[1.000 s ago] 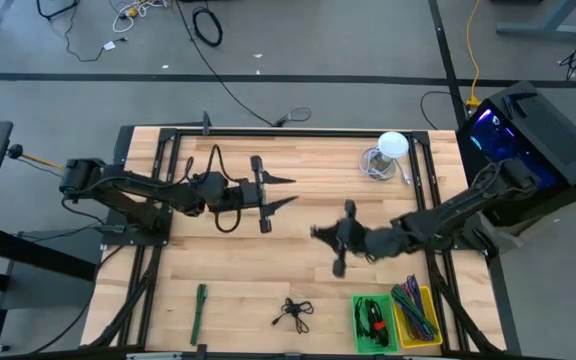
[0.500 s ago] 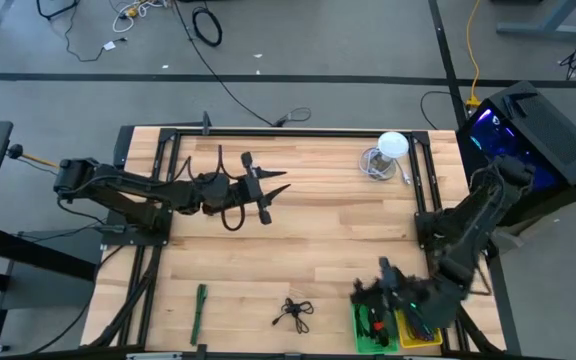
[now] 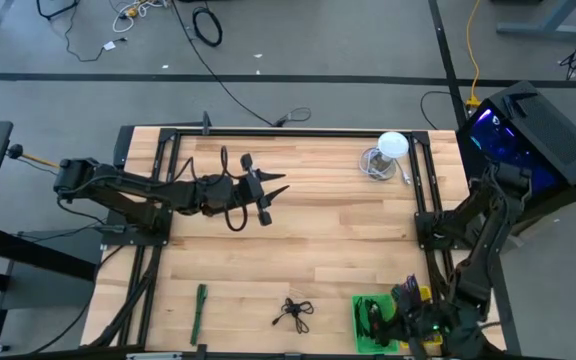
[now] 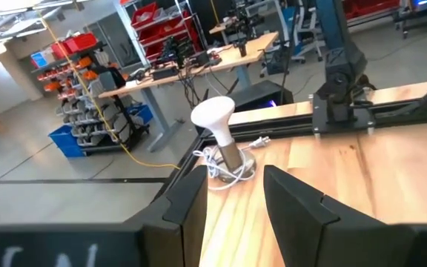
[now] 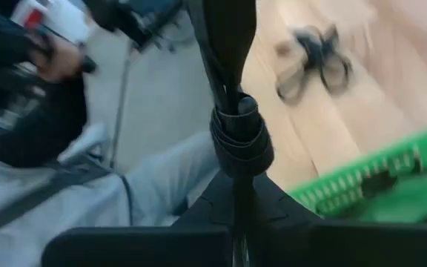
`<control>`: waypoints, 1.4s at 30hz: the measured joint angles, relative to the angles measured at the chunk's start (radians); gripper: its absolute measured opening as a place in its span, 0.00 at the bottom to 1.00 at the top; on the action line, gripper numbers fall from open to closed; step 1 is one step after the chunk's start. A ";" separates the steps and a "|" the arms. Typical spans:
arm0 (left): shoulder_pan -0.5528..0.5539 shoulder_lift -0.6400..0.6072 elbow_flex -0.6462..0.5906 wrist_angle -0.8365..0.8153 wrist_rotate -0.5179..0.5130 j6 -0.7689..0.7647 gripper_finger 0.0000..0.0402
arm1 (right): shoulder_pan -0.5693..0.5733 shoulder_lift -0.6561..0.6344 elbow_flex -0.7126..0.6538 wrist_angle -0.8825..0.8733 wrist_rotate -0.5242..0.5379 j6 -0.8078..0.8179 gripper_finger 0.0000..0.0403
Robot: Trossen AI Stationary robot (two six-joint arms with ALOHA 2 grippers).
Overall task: Pick & Place USB Port
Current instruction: Put the black charger cable into the green basket
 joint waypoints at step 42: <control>-0.049 0.001 0.000 -0.032 -0.033 -0.051 0.34 | -0.018 0.235 0.000 -0.032 -0.203 0.333 0.07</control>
